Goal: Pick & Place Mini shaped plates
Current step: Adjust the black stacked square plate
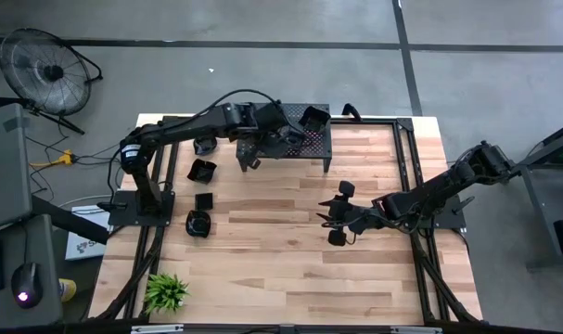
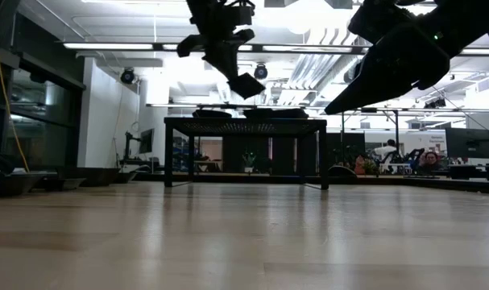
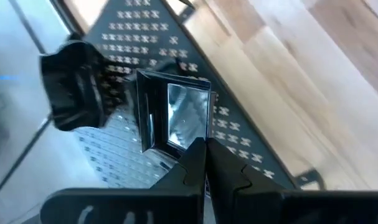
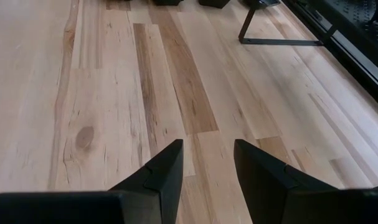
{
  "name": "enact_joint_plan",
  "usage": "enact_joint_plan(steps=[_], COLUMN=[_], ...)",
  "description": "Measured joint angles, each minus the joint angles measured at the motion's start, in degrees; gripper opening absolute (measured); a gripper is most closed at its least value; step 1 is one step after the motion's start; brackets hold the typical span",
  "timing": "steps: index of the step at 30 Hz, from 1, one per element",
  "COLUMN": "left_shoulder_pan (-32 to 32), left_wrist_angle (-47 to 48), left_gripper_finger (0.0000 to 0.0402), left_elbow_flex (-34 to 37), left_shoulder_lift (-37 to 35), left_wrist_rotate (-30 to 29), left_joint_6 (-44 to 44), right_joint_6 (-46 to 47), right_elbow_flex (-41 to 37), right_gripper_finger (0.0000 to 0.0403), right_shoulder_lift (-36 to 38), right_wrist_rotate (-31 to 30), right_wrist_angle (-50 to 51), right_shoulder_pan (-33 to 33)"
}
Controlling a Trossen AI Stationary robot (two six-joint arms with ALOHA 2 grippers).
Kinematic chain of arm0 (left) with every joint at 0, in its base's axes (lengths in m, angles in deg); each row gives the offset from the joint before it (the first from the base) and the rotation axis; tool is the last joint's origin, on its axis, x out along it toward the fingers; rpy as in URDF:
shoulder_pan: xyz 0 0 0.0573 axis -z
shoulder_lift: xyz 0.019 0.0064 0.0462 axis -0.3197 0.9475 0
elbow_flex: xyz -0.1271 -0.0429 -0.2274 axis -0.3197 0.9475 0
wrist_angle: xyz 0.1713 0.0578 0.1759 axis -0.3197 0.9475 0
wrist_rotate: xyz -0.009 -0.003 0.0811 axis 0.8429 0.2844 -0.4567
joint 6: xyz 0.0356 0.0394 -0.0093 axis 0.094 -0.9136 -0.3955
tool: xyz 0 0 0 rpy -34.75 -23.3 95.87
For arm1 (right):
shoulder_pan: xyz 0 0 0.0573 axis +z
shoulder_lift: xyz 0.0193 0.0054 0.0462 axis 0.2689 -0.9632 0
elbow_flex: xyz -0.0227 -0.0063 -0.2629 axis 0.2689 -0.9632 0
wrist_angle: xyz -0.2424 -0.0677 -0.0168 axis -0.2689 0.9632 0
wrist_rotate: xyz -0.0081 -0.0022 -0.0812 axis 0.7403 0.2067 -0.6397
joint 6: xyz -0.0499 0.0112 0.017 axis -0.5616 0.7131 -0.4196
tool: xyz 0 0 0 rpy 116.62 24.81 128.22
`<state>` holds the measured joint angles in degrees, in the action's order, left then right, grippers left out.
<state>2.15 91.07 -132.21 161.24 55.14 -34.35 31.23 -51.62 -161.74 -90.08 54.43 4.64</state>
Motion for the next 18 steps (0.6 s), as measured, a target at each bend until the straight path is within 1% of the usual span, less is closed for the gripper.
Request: enact_joint_plan(steps=[3,8,12,18], left_shoulder_pan=[0.0,0.0,0.5,2.6], left_wrist_angle=[-3.2,-5.2,-6.1,-7.5], left_gripper_finger=[0.0002,0.0002,0.0002,0.0002], left_elbow_flex=[-0.1,0.0,0.0,0.0], left_shoulder_lift=[1.4,3.3,4.9,5.0], left_wrist_rotate=[-0.1,-3.6,-7.3,-13.2], left_joint_6=[-0.8,0.4,3.0,5.3], right_joint_6=[0.0,0.2,0.2,0.1], right_elbow_flex=[0.0,0.0,0.0,0.0], right_gripper_finger=[0.0138,0.0138,0.0138,0.0138], right_shoulder_lift=[0.0,0.0,0.0,0.0], right_wrist_rotate=[0.0,0.5,0.5,0.5], right_wrist_angle=[0.0,0.1,0.4,0.4], right_shoulder_pan=[0.0,0.0,0.0,0.0])
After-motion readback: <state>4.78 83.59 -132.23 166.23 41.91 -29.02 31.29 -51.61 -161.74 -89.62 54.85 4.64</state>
